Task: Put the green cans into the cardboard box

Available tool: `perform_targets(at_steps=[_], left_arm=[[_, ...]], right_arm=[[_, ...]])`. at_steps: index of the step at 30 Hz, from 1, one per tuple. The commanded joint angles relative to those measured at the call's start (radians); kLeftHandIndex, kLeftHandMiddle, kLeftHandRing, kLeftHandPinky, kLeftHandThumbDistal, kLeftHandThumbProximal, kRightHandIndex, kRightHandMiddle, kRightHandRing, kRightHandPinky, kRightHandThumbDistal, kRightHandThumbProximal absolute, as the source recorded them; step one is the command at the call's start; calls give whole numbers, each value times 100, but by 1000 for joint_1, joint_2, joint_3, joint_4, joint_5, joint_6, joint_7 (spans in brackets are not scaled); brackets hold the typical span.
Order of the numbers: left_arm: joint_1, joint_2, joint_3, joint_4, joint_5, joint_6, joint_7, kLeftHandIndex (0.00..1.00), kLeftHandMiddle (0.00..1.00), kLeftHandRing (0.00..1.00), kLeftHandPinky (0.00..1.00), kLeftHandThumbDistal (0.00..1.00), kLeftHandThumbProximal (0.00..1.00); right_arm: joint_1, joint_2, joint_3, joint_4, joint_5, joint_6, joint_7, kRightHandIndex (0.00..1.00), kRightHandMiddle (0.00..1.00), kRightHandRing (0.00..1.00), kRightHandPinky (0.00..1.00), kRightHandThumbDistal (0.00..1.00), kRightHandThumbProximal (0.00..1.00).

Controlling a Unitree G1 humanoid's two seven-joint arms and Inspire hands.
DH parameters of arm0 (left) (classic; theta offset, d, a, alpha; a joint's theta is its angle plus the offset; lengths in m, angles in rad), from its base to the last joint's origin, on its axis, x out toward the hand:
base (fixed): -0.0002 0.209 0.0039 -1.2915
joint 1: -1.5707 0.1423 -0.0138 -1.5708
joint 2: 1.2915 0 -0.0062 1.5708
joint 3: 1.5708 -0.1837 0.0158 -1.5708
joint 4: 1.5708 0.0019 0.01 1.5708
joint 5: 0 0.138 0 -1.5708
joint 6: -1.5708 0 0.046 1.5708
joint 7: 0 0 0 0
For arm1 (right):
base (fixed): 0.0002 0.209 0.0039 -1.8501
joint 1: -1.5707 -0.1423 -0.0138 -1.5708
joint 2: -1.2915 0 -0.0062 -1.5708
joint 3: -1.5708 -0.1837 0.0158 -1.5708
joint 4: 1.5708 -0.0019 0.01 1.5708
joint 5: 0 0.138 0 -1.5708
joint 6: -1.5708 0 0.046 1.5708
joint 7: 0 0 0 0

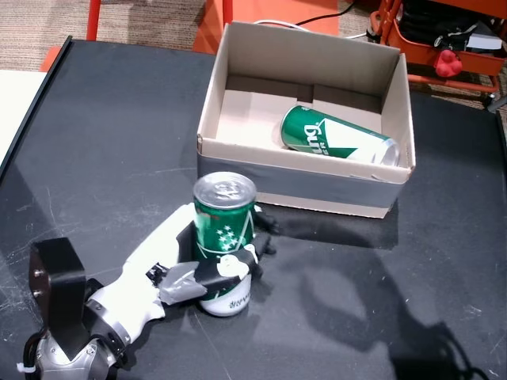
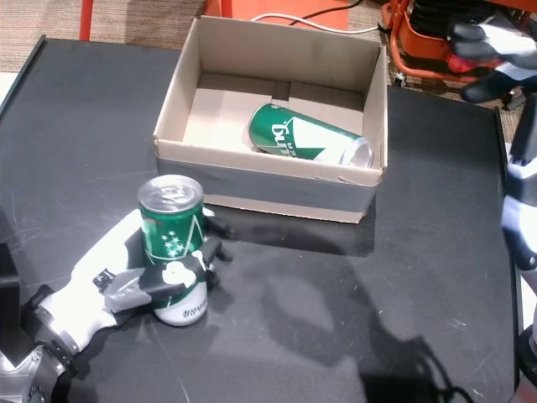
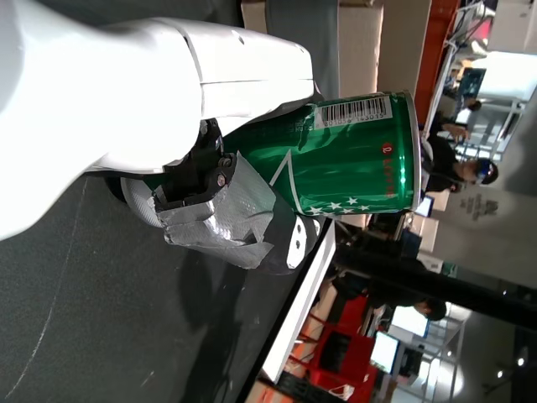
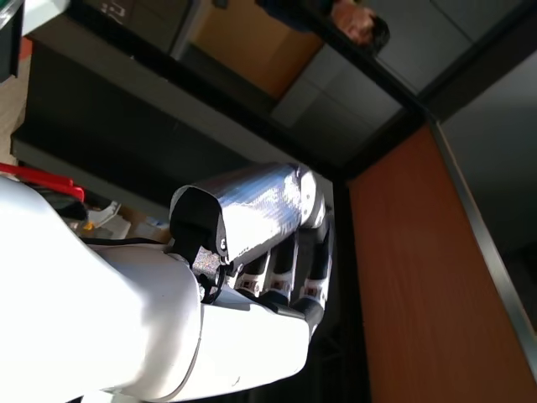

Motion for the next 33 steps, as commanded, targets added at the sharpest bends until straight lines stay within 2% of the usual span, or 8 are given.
perform_targets(at_steps=[1,4,6,11,14,17,25,33], left_arm=[[20,-11,-1,3,6,-18,15,48,60,63,54,20,0],[20,-9,-8,5,16,-32,33,49,60,64,54,21,0],[19,-5,-11,9,20,-41,39,50,62,65,56,21,0],[14,19,-26,28,54,-101,67,35,51,62,55,17,0],[7,55,-55,23,111,-173,120,31,49,63,57,14,0],[-31,103,-64,7,148,-251,170,30,50,64,59,16,0],[-235,247,-61,-26,175,-349,261,31,50,67,68,0,0],[-433,386,-105,-34,307,-480,390,14,34,51,62,0,0]], right_arm=[[-1,9,-13,-5,-24,2,-39,63,53,46,52,38,67],[4,8,-3,-15,-30,7,-55,65,54,47,51,33,77],[-4,13,-6,-1,-44,-19,-59,65,53,46,52,52,56],[-4,14,-1,9,-84,-29,-81,64,55,46,52,42,65],[-72,11,-18,111,-153,-201,-55,61,52,50,80,77,55],[-146,-10,-11,229,-170,-343,-40,59,51,53,93,59,58],[-167,15,95,270,-126,-344,-91,63,52,55,83,78,50],[-193,65,77,318,-244,-387,-184,60,51,52,72,94,65]])
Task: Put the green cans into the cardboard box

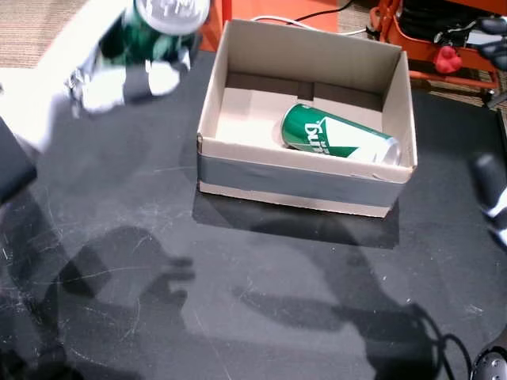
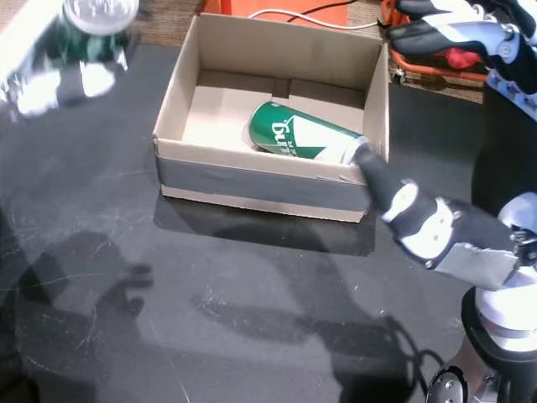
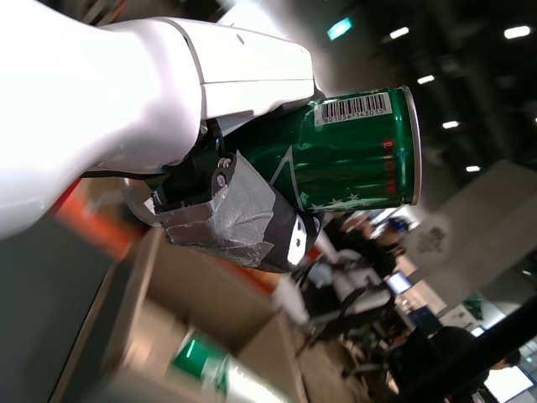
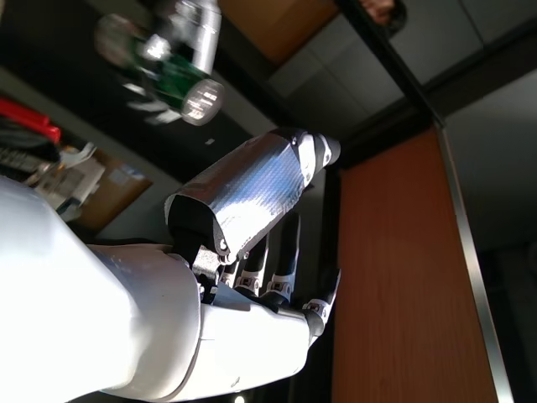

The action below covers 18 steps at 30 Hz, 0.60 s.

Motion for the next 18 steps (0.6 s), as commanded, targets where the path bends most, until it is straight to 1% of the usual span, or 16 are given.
perform_targets(at_steps=[1,2,3,4,5,7,8,9,10,11,13,14,15,16,17,18], left_arm=[[-37,28,-18,9,30,-29,1,10,31,50,62,0,0],[-66,43,-28,7,46,-34,8,7,28,49,60,0,0],[-93,54,-38,7,64,-39,17,4,26,48,59,0,0],[-117,59,-47,9,78,-39,21,2,25,48,59,0,0],[-137,62,-57,14,94,-35,29,2,25,48,59,0,0],[-178,61,-87,41,146,-27,64,1,25,47,58,4,0],[-197,56,-103,59,170,-20,84,2,26,49,58,5,0],[-216,51,-122,79,198,-8,106,3,27,50,58,8,0],[-236,45,-147,102,234,7,139,2,27,50,59,7,0],[-254,41,-174,121,273,22,175,2,27,50,60,5,0],[-296,39,-257,155,390,66,289,3,28,50,62,4,0],[-316,40,-307,168,459,98,358,5,29,51,62,4,0],[-338,40,-369,179,541,136,449,8,28,49,59,4,0],[-363,39,-448,190,640,188,551,11,30,50,58,2,0],[-390,31,-532,206,739,246,643,14,32,51,59,11,0],[-412,17,-608,224,822,309,713,16,34,53,58,22,0]], right_arm=[[-9,6,0,6,-15,4,-30,61,51,52,72,86,65],[-28,0,0,37,-19,-25,-30,60,49,51,73,79,70],[-53,-9,0,76,-22,-64,-24,57,48,51,76,82,77],[-73,-25,9,110,-11,-93,-10,57,49,51,78,85,78],[-88,-39,18,135,-2,-113,-1,57,49,51,79,85,80],[-94,-39,28,144,-8,-123,-15,57,48,50,77,73,76],[-90,-35,34,140,-12,-122,-26,57,48,50,78,75,76],[-84,-30,37,133,-20,-120,-37,57,48,50,79,79,79],[-85,-30,45,139,-15,-128,-40,58,49,51,81,76,80],[-87,-34,54,143,-8,-135,-41,58,49,51,82,71,77],[-87,-45,81,140,18,-137,-37,59,49,51,79,64,75],[-84,-47,90,138,22,-139,-39,59,49,51,78,65,75],[-84,-56,106,139,40,-143,-32,62,50,53,79,71,71],[-81,-66,124,139,65,-139,-22,64,51,54,80,77,68],[-76,-79,152,138,110,-130,-1,67,51,55,82,85,63],[-72,-91,170,141,138,-129,15,68,52,56,82,91,65]])
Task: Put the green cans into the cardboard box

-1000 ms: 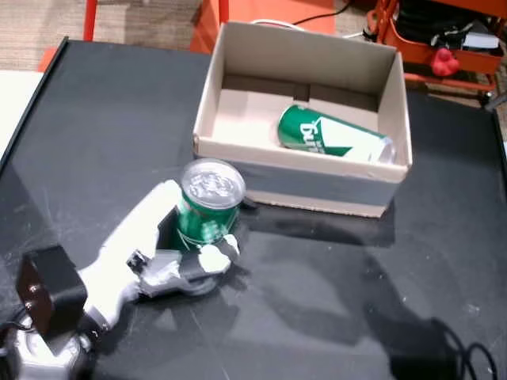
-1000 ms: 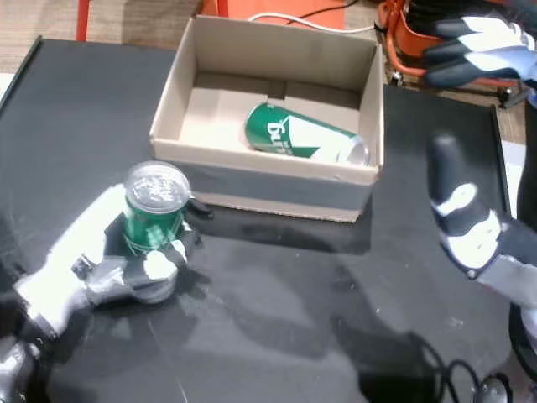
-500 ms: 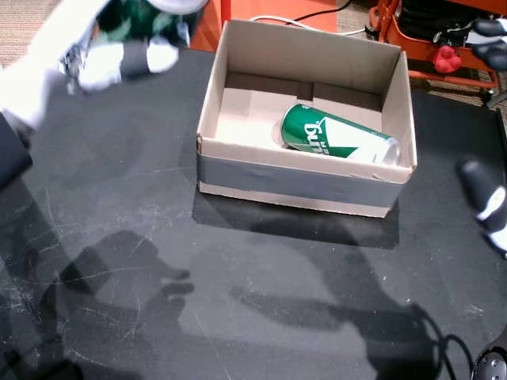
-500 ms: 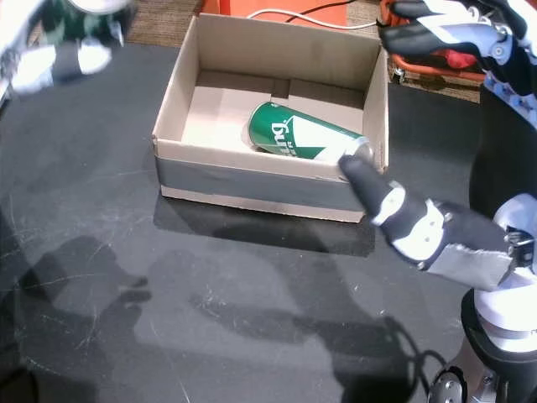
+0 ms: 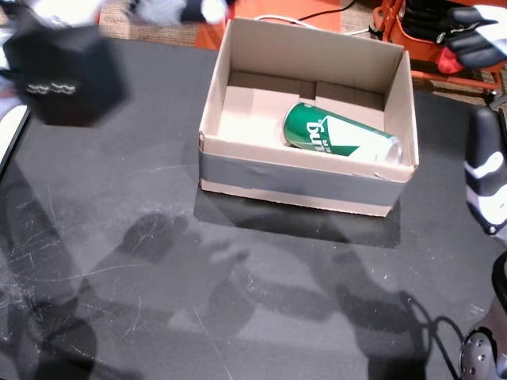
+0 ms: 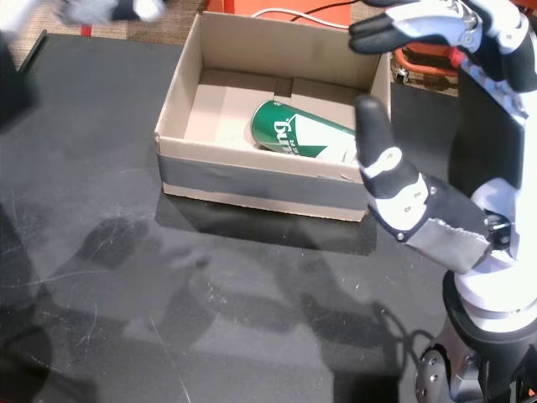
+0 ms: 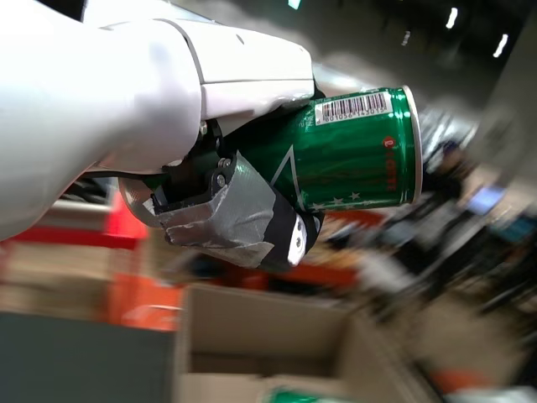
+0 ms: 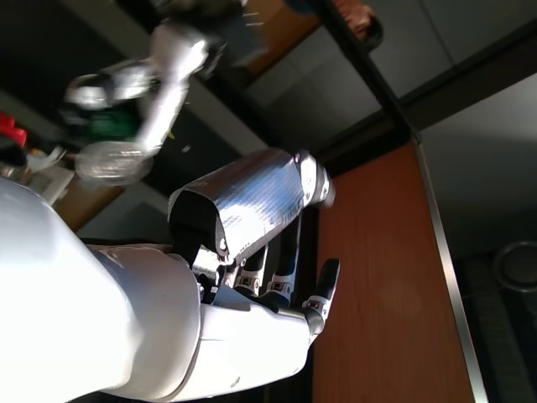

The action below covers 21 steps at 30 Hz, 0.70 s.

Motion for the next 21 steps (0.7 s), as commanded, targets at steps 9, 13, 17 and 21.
perform_targets(at_steps=[9,13,17,21], left_arm=[[-54,-174,-244,114,211,287,109,12,28,41,37,17,0],[-20,-213,-262,119,217,317,108,0,25,47,37,21,0],[4,-234,-270,122,215,326,108,5,36,56,52,18,0],[15,-248,-273,122,210,320,108,8,38,58,54,23,0]], right_arm=[[70,8,25,-80,34,54,-15,60,49,52,62,74,63],[102,10,36,-133,44,95,-22,63,50,51,67,57,70],[98,-14,66,-135,93,96,35,70,55,54,78,47,85],[124,-14,94,-197,133,206,60,76,55,52,69,42,93]])
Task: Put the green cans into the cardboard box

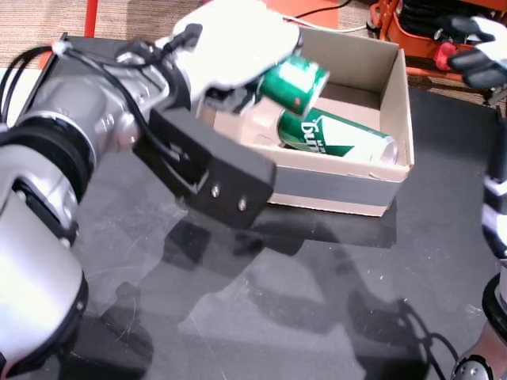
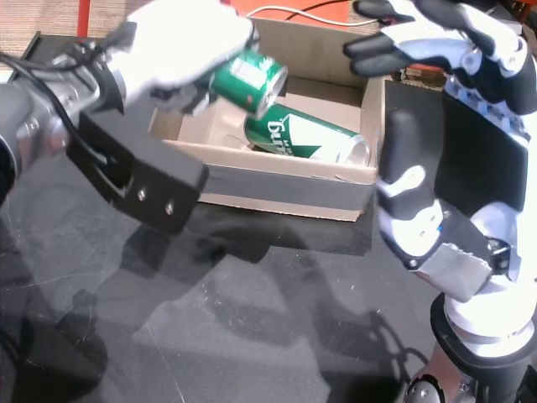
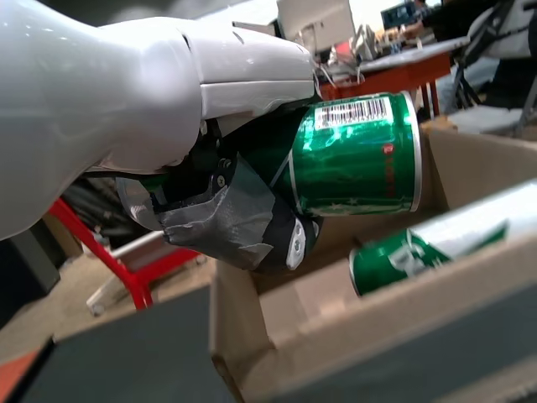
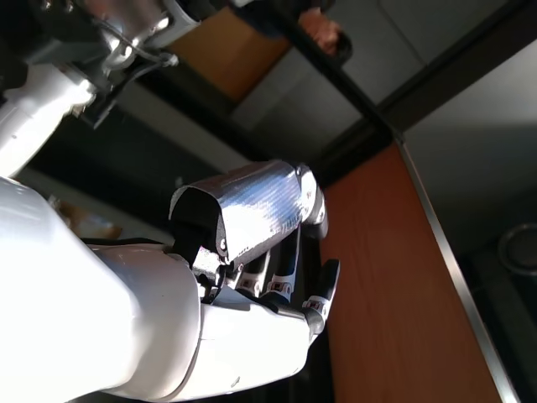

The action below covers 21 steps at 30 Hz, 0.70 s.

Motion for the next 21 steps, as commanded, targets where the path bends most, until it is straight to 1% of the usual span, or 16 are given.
perform_targets(at_steps=[1,2,3,4,5,6,8,10,11,12,14,16,17,18,20,21], left_arm=[[14,-14,-11,3,-3,-1,4,8,37,56,51,28,0],[16,-17,-15,3,-1,-1,4,7,36,54,49,29,0],[19,-19,-15,3,-3,-3,0,6,35,52,47,29,0],[23,-21,-7,4,-15,-6,-16,6,35,52,46,25,0],[26,-22,0,5,-25,-4,-34,7,36,53,47,23,0],[29,-23,7,5,-33,-3,-50,8,38,56,49,21,0],[36,-25,13,5,-42,2,-71,10,41,59,53,20,0],[43,-26,21,5,-53,2,-87,11,42,60,55,19,0],[46,-26,27,4,-59,1,-95,11,42,61,57,19,0],[49,-26,35,4,-69,0,-105,11,42,61,57,16,0],[53,-26,54,4,-88,-1,-128,14,44,62,60,14,0],[53,-27,65,3,-103,1,-143,16,42,58,60,13,0],[53,-27,70,3,-109,1,-149,16,40,56,58,12,0],[54,-28,82,2,-124,-1,-165,16,39,55,58,10,0],[55,-30,106,2,-154,-2,-199,16,39,54,57,8,0],[56,-30,114,2,-164,0,-213,15,39,55,59,7,0]], right_arm=[[23,8,14,-39,28,34,14,78,55,52,69,43,91],[22,11,21,-43,54,40,40,80,56,53,71,47,86],[24,11,28,-52,89,59,70,80,56,54,71,47,81],[25,11,31,-59,120,81,98,77,57,53,70,47,81],[22,13,31,-61,159,98,138,76,57,53,70,44,74],[24,18,27,-65,181,112,163,75,59,54,69,40,73],[37,30,15,-84,206,150,190,76,59,53,67,28,79],[45,63,-8,-93,174,145,175,73,55,50,66,16,100],[52,74,-11,-112,166,164,163,77,56,50,65,14,100],[59,82,-15,-133,153,186,149,81,54,50,64,16,100],[63,90,-24,-154,148,216,147,78,51,49,63,21,100],[61,95,-38,-155,157,221,169,76,52,51,65,23,99],[64,99,-43,-156,163,228,176,75,52,52,64,17,99],[69,100,-47,-163,176,249,183,77,53,52,65,15,98],[68,100,-48,-171,214,288,223,83,56,55,69,10,100],[68,110,-50,-173,215,295,231,83,56,55,68,8,100]])
